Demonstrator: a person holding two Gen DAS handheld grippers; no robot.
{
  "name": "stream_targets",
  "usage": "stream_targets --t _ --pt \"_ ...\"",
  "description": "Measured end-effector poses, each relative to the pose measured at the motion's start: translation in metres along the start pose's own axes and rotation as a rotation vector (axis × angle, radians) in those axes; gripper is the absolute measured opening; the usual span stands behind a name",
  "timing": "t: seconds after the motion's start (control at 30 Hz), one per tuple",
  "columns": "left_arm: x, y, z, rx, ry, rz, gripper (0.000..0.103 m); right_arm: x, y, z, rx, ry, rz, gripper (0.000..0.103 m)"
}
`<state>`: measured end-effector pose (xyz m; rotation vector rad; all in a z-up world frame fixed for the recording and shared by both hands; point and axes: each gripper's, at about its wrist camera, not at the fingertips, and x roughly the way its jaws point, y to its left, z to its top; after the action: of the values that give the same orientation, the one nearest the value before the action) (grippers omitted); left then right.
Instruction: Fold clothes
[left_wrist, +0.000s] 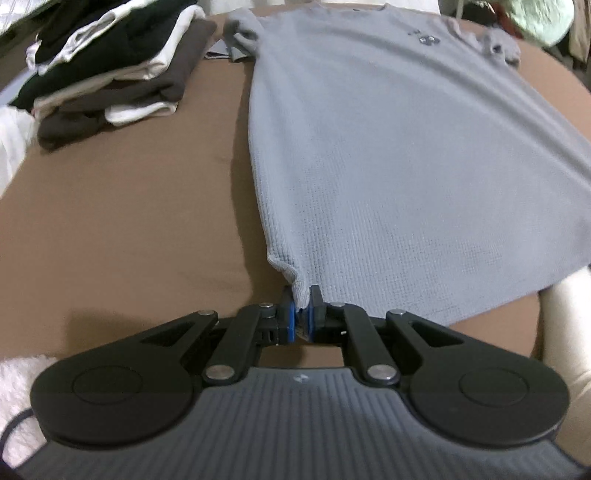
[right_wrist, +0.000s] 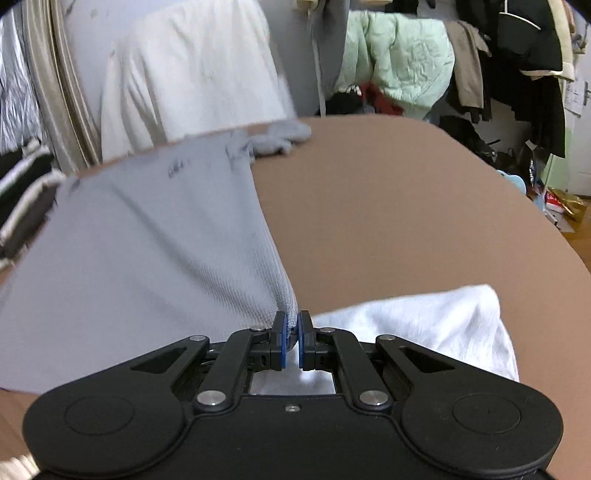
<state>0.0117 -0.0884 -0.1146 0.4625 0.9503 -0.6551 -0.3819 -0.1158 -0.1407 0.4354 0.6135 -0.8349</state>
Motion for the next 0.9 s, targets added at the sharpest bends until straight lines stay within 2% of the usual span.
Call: stream_targets --t 0.07,0.13,0.23,0.27,0.3,0.33,0.5,0.67,0.9 --pt "-0.004 0.005 0.004 -0.018 0.009 -0.008 0.01 0.0 -0.003 0.002 0.018 0.004 0.007 0.007" --pt "-0.012 0.014 0.01 -0.046 0.007 -0.028 0.017 -0.003 -0.007 0.006 0.053 -0.001 0.015 0.008" --pt "-0.033 0.022 0.021 -0.052 -0.046 -0.017 0.027 -0.008 -0.011 0.011 0.088 0.002 -0.053 0.014" --pt "-0.041 0.023 0.024 -0.049 -0.07 -0.008 0.034 -0.011 -0.012 0.012 0.085 -0.004 -0.072 0.019" --pt "-0.047 0.025 0.028 -0.046 -0.093 -0.001 0.041 -0.014 -0.012 0.013 0.087 -0.014 -0.07 0.023" --pt "-0.053 0.026 0.033 -0.044 -0.114 0.004 0.044 -0.016 -0.013 0.014 0.091 -0.025 -0.066 0.025" --pt "-0.057 0.033 0.052 -0.051 -0.141 0.023 0.047 -0.017 -0.013 0.011 0.176 -0.028 0.088 0.028" --pt "-0.052 0.035 0.069 -0.043 -0.15 0.022 0.054 -0.008 0.0 0.014 0.168 -0.005 0.141 0.029" --pt "-0.034 0.043 0.103 -0.026 -0.17 0.014 0.061 0.018 0.024 0.058 0.21 0.041 0.322 0.032"
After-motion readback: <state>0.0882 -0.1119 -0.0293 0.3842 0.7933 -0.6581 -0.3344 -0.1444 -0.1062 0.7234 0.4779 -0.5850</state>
